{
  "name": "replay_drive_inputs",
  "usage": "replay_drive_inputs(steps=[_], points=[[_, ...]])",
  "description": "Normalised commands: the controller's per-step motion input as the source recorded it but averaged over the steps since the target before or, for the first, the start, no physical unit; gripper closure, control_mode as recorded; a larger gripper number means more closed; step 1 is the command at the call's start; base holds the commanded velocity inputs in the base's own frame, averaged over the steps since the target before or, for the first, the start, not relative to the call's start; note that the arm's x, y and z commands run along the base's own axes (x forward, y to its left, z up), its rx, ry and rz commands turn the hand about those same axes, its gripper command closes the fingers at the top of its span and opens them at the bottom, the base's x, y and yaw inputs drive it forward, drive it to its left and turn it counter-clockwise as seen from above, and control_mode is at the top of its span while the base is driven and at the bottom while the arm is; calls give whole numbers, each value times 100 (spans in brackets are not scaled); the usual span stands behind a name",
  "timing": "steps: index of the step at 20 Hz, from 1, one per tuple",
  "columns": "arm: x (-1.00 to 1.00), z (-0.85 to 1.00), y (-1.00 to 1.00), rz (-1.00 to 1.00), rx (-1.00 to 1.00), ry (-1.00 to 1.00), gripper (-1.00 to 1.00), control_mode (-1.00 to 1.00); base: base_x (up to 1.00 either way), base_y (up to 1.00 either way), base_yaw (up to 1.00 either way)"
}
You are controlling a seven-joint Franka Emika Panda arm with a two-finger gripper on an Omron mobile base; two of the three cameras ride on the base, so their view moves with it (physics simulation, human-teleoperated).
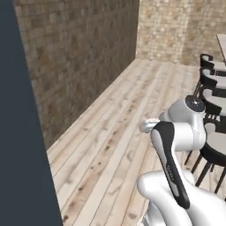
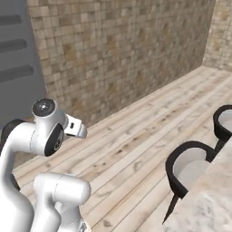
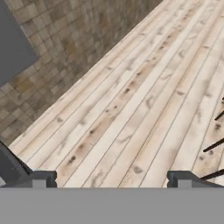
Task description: Retrieve the sausage and cheese from the fridge and place them on the cutting board on the counter.
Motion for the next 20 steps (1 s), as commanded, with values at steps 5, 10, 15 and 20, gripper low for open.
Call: replay_drive_inputs(steps=[5, 10, 15, 20], points=[[0, 0, 0, 0, 0, 0, -100, 100, 100, 9, -41], [0, 0, 0, 0, 0, 0, -100, 100, 100, 33, -29], [0, 0, 0, 0, 0, 0, -100, 100, 100, 32, -21], [0, 0, 0, 0, 0, 0, -100, 100, 100, 30, 0]])
